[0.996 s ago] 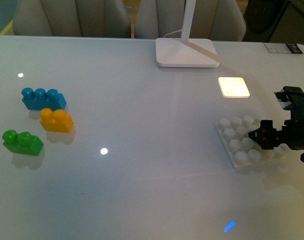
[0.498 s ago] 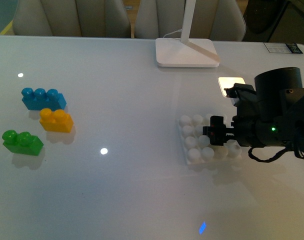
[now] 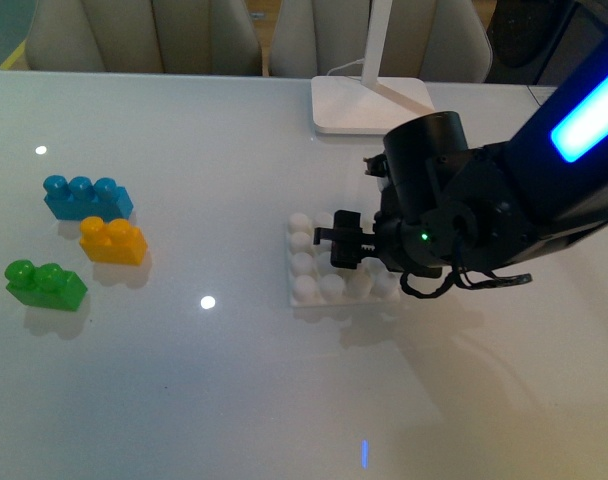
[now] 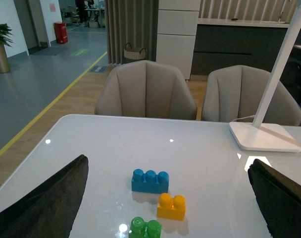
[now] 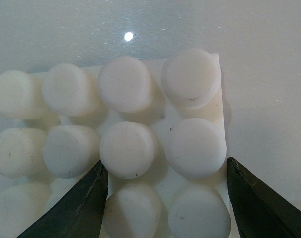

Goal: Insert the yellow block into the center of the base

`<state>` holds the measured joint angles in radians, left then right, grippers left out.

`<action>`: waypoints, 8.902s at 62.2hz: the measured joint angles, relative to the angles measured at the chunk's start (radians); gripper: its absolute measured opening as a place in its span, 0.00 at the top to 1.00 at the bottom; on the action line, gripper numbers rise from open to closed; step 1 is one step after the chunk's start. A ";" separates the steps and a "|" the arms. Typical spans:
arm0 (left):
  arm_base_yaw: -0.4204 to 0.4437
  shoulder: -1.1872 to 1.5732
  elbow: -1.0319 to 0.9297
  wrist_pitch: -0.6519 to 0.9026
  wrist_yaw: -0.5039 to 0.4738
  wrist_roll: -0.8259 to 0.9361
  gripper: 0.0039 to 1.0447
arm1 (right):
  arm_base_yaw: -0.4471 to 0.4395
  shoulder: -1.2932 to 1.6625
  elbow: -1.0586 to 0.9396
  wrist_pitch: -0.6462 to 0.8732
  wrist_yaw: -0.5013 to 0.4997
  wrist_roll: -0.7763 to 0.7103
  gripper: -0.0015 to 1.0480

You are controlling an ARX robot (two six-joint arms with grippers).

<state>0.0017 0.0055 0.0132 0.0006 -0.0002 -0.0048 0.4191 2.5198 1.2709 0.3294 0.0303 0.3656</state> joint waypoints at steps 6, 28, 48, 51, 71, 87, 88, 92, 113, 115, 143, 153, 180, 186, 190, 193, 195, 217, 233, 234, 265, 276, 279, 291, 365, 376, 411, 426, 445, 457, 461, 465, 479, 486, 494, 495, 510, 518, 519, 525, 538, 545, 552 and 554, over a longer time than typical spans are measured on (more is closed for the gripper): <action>0.000 0.000 0.000 0.000 0.000 0.000 0.07 | 0.030 0.016 0.047 -0.026 -0.002 0.022 0.43; 0.000 0.000 0.000 0.000 0.000 0.000 0.07 | 0.134 0.048 0.127 -0.064 -0.021 0.127 0.43; 0.000 0.000 0.000 0.000 0.000 0.000 0.07 | 0.158 0.072 0.267 -0.250 -0.008 0.157 0.43; 0.000 0.000 0.000 0.000 0.000 0.000 0.07 | 0.157 0.077 0.292 -0.283 -0.004 0.158 0.43; 0.000 0.000 0.000 0.000 0.000 0.000 0.07 | 0.165 0.137 0.483 -0.468 0.016 0.157 0.42; 0.000 0.000 0.000 0.000 0.000 0.000 0.07 | 0.204 0.191 0.612 -0.548 -0.016 0.150 0.37; 0.000 0.000 0.000 0.000 0.000 0.000 0.07 | 0.209 0.192 0.613 -0.548 -0.024 0.149 0.37; 0.000 0.000 0.000 0.000 0.000 0.000 0.07 | 0.217 0.193 0.615 -0.549 -0.033 0.149 0.34; 0.000 0.000 0.000 0.000 0.000 0.000 0.07 | 0.226 0.195 0.612 -0.542 -0.044 0.154 0.30; 0.000 0.000 0.000 0.000 0.000 0.000 0.07 | 0.227 0.195 0.610 -0.540 -0.045 0.154 0.30; 0.000 0.000 0.000 0.000 0.000 0.000 0.07 | 0.233 0.195 0.623 -0.538 -0.076 0.130 0.24; 0.000 0.000 0.000 0.000 0.000 0.000 0.07 | 0.233 0.196 0.623 -0.521 -0.079 0.116 0.18; 0.000 0.000 0.000 0.000 0.000 0.000 0.07 | 0.228 0.123 0.478 -0.451 -0.076 0.105 0.17; 0.000 0.000 0.000 0.000 0.000 0.000 0.07 | 0.224 0.106 0.449 -0.427 -0.074 0.102 0.15; 0.000 0.000 0.000 0.000 0.000 0.000 0.07 | 0.223 0.088 0.425 -0.414 -0.069 0.101 0.14; 0.000 0.000 0.000 0.000 0.000 0.000 0.07 | 0.222 0.073 0.409 -0.406 -0.067 0.100 0.14; 0.000 0.000 0.000 0.000 0.000 0.000 0.07 | 0.220 0.063 0.397 -0.399 -0.063 0.100 0.14; 0.000 0.000 0.000 0.000 0.000 0.000 0.07 | 0.188 -0.071 0.275 -0.303 -0.056 0.100 0.14; 0.000 0.000 0.000 0.000 0.000 0.000 0.07 | 0.141 -0.150 0.203 -0.248 -0.053 0.105 0.14; 0.000 0.000 0.000 0.000 0.000 0.000 0.07 | 0.137 -0.159 0.192 -0.240 -0.053 0.106 0.14; 0.000 0.000 0.000 0.000 0.000 0.000 0.07 | -0.043 -0.780 -0.436 0.208 0.037 0.088 0.11; 0.000 0.000 0.000 0.000 0.000 0.000 0.07 | -0.182 -1.178 -0.861 0.586 0.204 -0.274 0.45; 0.000 0.000 0.000 0.000 0.000 0.000 0.07 | -0.209 -1.253 -0.919 0.586 0.188 -0.300 0.54; 0.000 0.000 0.000 0.000 0.000 0.000 0.07 | -0.269 -1.399 -1.062 0.563 0.113 -0.345 0.91; 0.000 0.000 0.000 0.000 0.000 0.000 0.07 | -0.416 -2.169 -1.257 0.021 -0.030 -0.360 0.98; 0.000 0.000 0.000 0.000 0.000 0.000 0.07 | -0.416 -2.242 -1.257 -0.050 -0.030 -0.360 0.98; 0.000 0.000 0.000 0.000 0.000 0.000 0.07 | -0.416 -2.511 -1.257 -0.326 -0.029 -0.360 0.98; 0.000 0.000 0.000 0.000 0.000 0.000 0.07 | -0.416 -2.514 -1.257 -0.328 -0.029 -0.362 0.73; 0.028 0.111 0.085 -0.209 0.140 -0.033 0.07 | -0.416 -2.514 -1.257 -0.328 -0.028 -0.362 0.11; -0.063 0.546 0.204 -0.282 0.144 -0.100 0.07 | -0.416 -2.515 -1.257 -0.328 -0.031 -0.362 0.08; -0.114 0.689 0.235 -0.144 0.103 -0.123 0.07 | -0.416 -2.514 -1.257 -0.328 -0.031 -0.362 0.08; -0.165 0.830 0.264 -0.026 0.066 -0.142 0.07 | -0.416 -2.514 -1.257 -0.328 -0.031 -0.362 0.08; -0.307 1.205 0.353 0.245 -0.017 -0.168 0.07 | -0.416 -2.514 -1.257 -0.328 -0.031 -0.362 0.08; -0.326 1.380 0.422 0.328 -0.043 -0.146 0.07 | -0.416 -2.514 -1.257 -0.328 -0.031 -0.362 0.08; -0.318 1.535 0.495 0.380 -0.076 -0.108 0.07 | -0.416 -2.514 -1.257 -0.328 -0.031 -0.362 0.08; -0.314 1.559 0.507 0.385 -0.076 -0.105 0.07 | -0.416 -2.514 -1.257 -0.328 -0.031 -0.362 0.08; -0.258 1.790 0.636 0.418 -0.103 -0.047 0.07 | -0.416 -2.514 -1.257 -0.328 -0.031 -0.362 0.08; -0.243 1.884 0.693 0.420 -0.113 -0.027 0.07 | -0.416 -2.514 -1.257 -0.328 -0.031 -0.362 0.08; -0.242 1.897 0.703 0.420 -0.114 -0.025 0.07 | -0.416 -2.514 -1.257 -0.328 -0.031 -0.362 0.08; -0.239 1.951 0.754 0.406 -0.124 -0.022 0.07 | -0.416 -2.514 -1.257 -0.328 -0.031 -0.362 0.08; -0.230 2.047 0.866 0.362 -0.138 -0.029 0.07 | -0.416 -2.514 -1.257 -0.328 -0.031 -0.362 0.08; -0.230 2.099 0.912 0.346 -0.151 -0.037 0.07 | -0.416 -2.514 -1.257 -0.328 -0.031 -0.362 0.08; -0.230 2.144 0.943 0.340 -0.156 -0.037 0.07 | -0.416 -2.514 -1.257 -0.328 -0.031 -0.362 0.08; -0.228 2.156 0.951 0.338 -0.156 -0.037 0.07 | -0.416 -2.514 -1.257 -0.328 -0.031 -0.362 0.08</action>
<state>-0.2264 2.1620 0.9646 0.3389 -0.1558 -0.0422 0.0032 0.0055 0.0135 0.0013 -0.0002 0.0040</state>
